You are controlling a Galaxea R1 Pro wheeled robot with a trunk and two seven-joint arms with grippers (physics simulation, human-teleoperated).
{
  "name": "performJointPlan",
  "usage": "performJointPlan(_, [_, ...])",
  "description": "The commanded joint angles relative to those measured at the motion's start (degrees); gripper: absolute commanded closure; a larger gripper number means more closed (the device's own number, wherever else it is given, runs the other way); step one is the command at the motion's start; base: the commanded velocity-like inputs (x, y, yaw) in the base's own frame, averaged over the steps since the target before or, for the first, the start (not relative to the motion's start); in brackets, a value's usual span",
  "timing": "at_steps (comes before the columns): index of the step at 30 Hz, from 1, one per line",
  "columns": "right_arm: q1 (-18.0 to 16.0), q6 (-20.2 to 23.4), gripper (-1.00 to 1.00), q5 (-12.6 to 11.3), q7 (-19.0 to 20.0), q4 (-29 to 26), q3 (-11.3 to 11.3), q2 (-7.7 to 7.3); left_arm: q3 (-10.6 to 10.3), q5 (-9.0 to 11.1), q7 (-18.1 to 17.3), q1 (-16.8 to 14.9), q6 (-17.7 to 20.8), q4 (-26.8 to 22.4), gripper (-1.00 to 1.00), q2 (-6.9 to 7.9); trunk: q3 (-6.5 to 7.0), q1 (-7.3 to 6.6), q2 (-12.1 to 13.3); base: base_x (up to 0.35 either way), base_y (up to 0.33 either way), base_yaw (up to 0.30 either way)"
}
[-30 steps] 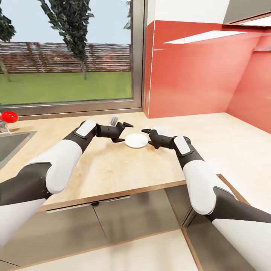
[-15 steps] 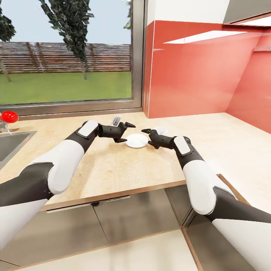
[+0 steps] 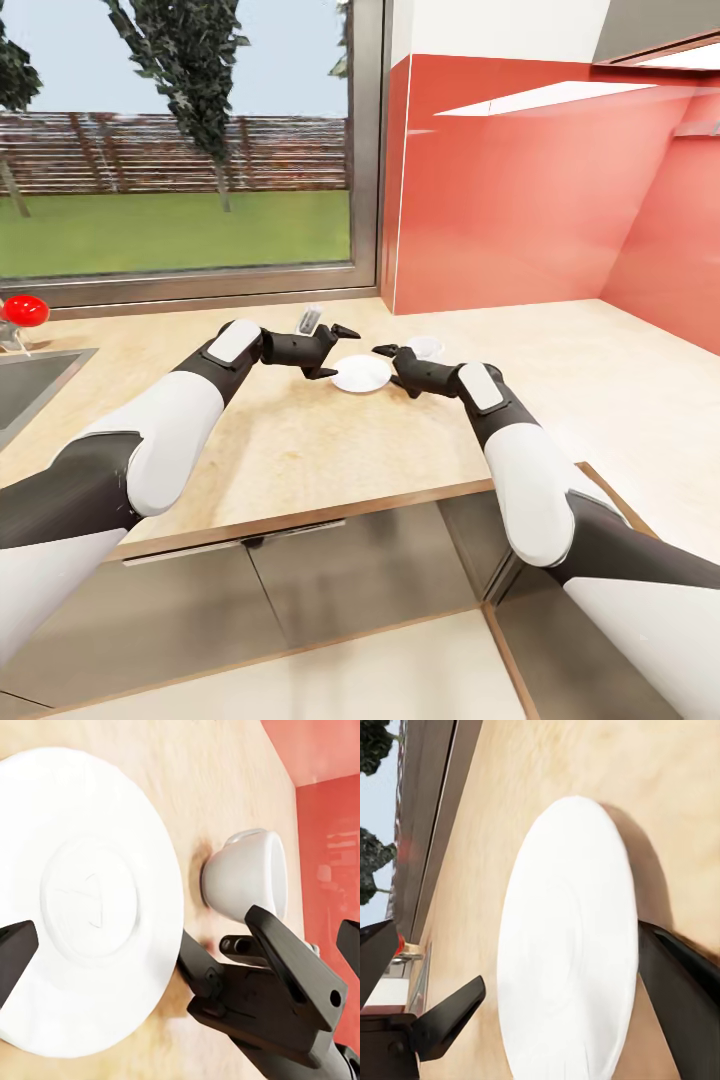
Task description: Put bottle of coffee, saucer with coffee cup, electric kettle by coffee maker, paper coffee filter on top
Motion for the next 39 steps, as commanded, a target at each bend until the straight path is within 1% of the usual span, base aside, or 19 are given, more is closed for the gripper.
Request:
performJointPlan(1, [-0.03,0.38,-1.00,1.17,0.04,0.09,-0.34,0.07,0.48,-0.48,-0.13,-0.05,0.26,-0.02,-1.00,-0.04,-0.06,0.00,-0.02,0.000,0.000,0.000])
performJointPlan(22, [-0.09,0.37,-1.00,1.15,0.12,0.70,-0.34,0.07,0.48,-0.48,-0.13,-0.05,0.26,-0.01,-1.00,-0.04,-0.06,0.00,-0.02,0.000,0.000,0.000])
performJointPlan(25, [-0.09,0.43,-1.00,-0.72,0.12,0.70,-0.34,0.07,0.48,-0.48,-0.13,-0.05,0.26,0.00,-1.00,-0.04,-0.06,0.00,-0.02,0.000,0.000,0.000])
performJointPlan(29, [-0.09,0.46,-1.00,-1.93,0.12,0.97,-0.34,0.07,0.48,-0.48,-0.13,-0.05,0.26,0.01,-1.00,-0.05,-0.06,0.00,-0.02,0.000,0.000,0.000])
performJointPlan(36, [-0.09,0.46,-1.00,-2.28,0.12,1.74,-0.34,0.07,0.46,-0.53,-0.09,-0.05,0.26,0.01,-1.00,-0.04,-0.06,0.00,-0.02,0.000,0.000,0.000])
performJointPlan(38, [-0.09,0.46,-1.00,-2.27,0.12,1.79,-0.34,0.07,0.20,-0.55,-0.07,-0.05,0.23,0.00,-1.00,-0.04,-0.06,0.00,-0.02,0.000,0.000,0.000])
performJointPlan(39, [-0.09,0.46,-1.00,-2.28,0.12,1.81,-0.34,0.07,-0.36,-0.56,-0.06,-0.05,0.21,-0.01,-1.00,-0.04,-0.06,0.00,-0.02,0.000,0.000,0.000])
